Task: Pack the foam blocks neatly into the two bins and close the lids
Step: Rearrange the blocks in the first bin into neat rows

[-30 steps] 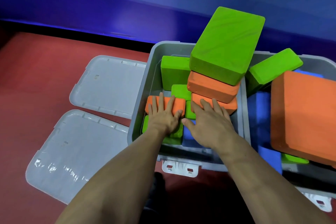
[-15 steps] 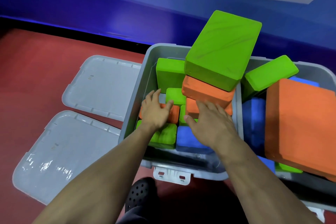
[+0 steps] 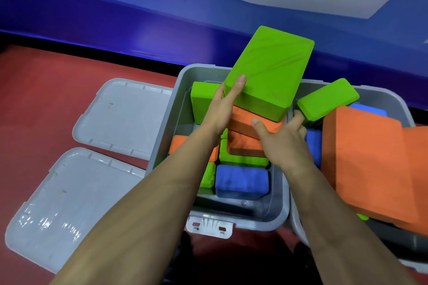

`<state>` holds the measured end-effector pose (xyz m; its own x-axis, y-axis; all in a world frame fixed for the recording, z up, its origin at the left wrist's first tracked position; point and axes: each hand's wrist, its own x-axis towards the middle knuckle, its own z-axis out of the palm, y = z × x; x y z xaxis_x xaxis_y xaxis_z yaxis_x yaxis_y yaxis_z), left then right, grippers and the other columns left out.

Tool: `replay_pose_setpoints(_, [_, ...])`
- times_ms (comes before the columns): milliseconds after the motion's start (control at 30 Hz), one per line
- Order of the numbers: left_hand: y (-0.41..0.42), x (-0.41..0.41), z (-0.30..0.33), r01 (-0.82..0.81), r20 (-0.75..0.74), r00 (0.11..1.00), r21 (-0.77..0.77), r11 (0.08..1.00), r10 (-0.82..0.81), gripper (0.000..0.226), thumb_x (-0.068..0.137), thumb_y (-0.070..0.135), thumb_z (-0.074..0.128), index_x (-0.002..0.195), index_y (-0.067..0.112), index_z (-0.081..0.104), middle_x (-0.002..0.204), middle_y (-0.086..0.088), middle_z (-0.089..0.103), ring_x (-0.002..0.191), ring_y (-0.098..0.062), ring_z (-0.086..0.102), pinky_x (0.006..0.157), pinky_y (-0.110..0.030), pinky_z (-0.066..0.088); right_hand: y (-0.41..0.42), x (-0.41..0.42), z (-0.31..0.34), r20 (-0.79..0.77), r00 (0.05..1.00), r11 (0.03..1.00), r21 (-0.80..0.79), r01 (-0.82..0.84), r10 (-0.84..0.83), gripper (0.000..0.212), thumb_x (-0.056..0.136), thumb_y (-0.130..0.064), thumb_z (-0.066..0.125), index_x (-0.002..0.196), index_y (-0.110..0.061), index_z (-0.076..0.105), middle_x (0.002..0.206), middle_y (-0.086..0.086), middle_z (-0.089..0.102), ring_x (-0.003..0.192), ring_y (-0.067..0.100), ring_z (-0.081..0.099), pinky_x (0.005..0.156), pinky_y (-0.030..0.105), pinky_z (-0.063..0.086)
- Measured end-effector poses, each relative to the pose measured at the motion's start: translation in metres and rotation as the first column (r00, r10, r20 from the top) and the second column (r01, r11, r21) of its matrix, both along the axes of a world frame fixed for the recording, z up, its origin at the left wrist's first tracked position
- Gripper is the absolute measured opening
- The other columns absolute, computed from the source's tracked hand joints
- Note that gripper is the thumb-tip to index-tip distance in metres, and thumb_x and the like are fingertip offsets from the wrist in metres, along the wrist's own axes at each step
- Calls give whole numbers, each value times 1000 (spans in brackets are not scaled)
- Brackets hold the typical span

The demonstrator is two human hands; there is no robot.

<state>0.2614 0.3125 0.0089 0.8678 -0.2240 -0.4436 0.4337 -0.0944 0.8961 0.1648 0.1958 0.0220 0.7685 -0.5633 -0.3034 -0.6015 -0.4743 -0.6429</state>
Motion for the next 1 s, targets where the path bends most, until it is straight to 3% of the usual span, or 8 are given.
replay_pose_setpoints(100, [-8, 2, 0, -5, -38, 999, 1, 1000, 5, 93, 86, 71, 61, 159, 28, 25, 130, 24, 49, 126, -8, 42, 106, -44, 31, -5, 4, -4, 181, 983, 970, 242, -11, -34, 107, 82, -69, 64, 159, -33, -1, 157, -2, 38, 141, 21, 40, 115, 41, 34])
replay_pose_setpoints(200, [-10, -1, 1, -62, -35, 998, -29, 998, 61, 65, 91, 58, 66, 145, 34, 39, 97, 34, 47, 99, 3, 49, 96, -33, 31, -7, 5, -5, 248, 964, 940, 341, 8, -98, 95, 85, -67, 63, 157, -39, 7, 148, -9, 49, 133, 16, 49, 113, 39, 39])
replay_pose_setpoints(300, [-7, -5, -1, -67, -25, 997, -41, 997, 66, 52, 86, 59, 71, 126, 36, 47, 106, 30, 59, 97, 9, 55, 99, -37, 41, -7, 5, -4, 244, 965, 931, 365, 3, -99, 89, 87, -68, 60, 155, -37, 11, 144, -7, 52, 129, 17, 52, 111, 42, 41])
replay_pose_setpoints(433, [5, -18, 8, -171, -25, 985, -51, 984, 170, 87, 71, 72, 72, 143, 32, 45, 130, 14, 63, 118, -13, 62, 105, -52, 46, 1, 4, 3, 287, 957, 946, 318, -65, -30, 75, 91, -65, 56, 148, -32, 21, 141, -3, 53, 125, 17, 54, 108, 39, 41])
replay_pose_setpoints(567, [42, -27, 20, -217, 8, 976, -76, 973, 218, 47, 81, 61, 70, 119, 39, 56, 111, 15, 72, 102, -18, 70, 84, -45, 54, 26, 2, 18, 269, 962, 945, 304, -124, 40, 59, 91, -69, 50, 133, -35, 27, 114, -4, 63, 105, 23, 62, 90, 36, 45])
replay_pose_setpoints(700, [94, -56, 34, -328, 24, 944, -41, 944, 329, 37, 88, 46, 71, 117, 31, 54, 81, 19, 66, 74, -18, 62, 62, -34, 47, 61, -10, 29, 209, 963, 907, 348, -238, 173, 55, 91, -71, 47, 127, -32, 29, 105, -1, 61, 93, 24, 60, 81, 34, 41])
replay_pose_setpoints(833, [130, -100, 41, -437, -44, 898, -2, 899, 437, 40, 91, 45, 67, 123, 26, 52, 104, 10, 67, 87, -11, 68, 79, -42, 56, 93, -26, 30, 134, 945, 871, 366, -327, 298, 58, 90, -76, 40, 120, -28, 29, 112, 9, 61, 99, 29, 59, 87, 37, 42])
replay_pose_setpoints(1000, [157, -136, 33, -430, -134, 884, 140, 892, 447, 45, 87, 57, 66, 118, 30, 49, 114, -2, 62, 101, -24, 64, 92, -51, 54, 113, -44, 20, -26, 905, 845, 371, -385, 424, 62, 92, -74, 38, 120, -21, 23, 125, 11, 52, 110, 28, 56, 96, 40, 43])
